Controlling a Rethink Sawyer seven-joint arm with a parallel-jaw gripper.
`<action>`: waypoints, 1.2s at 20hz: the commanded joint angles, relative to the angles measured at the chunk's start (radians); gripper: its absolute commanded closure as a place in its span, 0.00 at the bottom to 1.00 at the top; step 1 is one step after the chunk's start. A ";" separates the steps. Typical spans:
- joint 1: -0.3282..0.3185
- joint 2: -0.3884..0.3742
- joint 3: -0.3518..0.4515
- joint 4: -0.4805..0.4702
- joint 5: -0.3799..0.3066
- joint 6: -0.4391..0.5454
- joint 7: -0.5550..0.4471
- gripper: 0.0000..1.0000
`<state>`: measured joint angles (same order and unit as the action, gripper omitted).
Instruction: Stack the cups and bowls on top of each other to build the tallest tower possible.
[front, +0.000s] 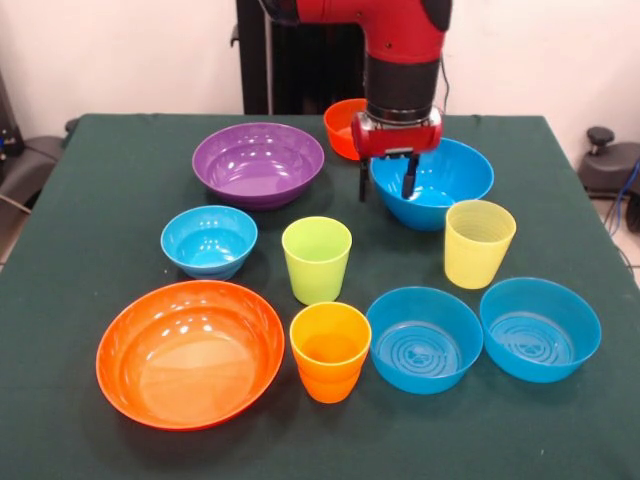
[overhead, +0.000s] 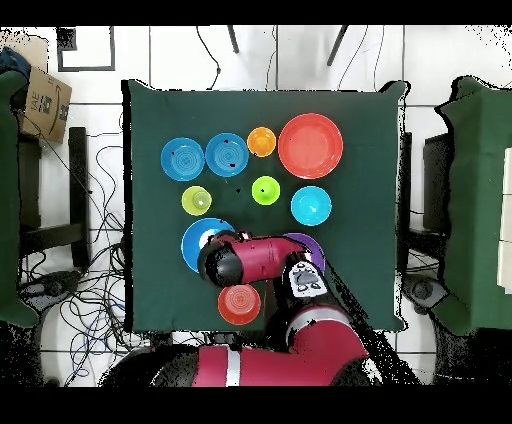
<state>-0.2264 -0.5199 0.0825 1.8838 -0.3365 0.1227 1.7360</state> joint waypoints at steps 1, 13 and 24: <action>0.009 0.114 0.059 -0.083 -0.045 -0.075 0.080 0.00; 0.030 0.115 0.019 -0.076 -0.016 -0.089 0.109 0.00; 0.019 0.128 0.029 -0.090 -0.002 -0.071 0.102 0.00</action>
<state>-0.2095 -0.4343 0.0639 1.8802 -0.3359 0.0714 1.7360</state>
